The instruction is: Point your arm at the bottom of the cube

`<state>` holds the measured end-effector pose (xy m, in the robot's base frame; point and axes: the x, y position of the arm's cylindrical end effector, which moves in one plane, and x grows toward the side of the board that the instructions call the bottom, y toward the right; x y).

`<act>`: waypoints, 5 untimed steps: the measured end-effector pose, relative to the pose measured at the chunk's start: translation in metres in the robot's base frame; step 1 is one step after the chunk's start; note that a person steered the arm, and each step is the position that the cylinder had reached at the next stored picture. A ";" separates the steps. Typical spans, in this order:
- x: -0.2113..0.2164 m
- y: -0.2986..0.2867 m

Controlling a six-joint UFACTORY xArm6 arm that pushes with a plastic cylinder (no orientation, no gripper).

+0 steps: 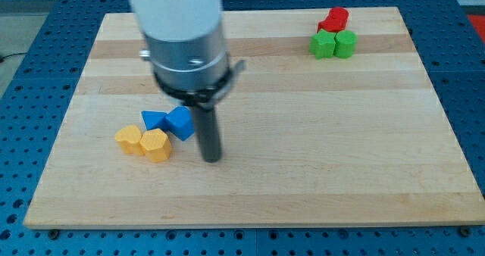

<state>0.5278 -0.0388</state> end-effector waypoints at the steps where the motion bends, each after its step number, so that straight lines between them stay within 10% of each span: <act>1: -0.008 0.098; 5: -0.065 0.207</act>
<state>0.4632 0.1687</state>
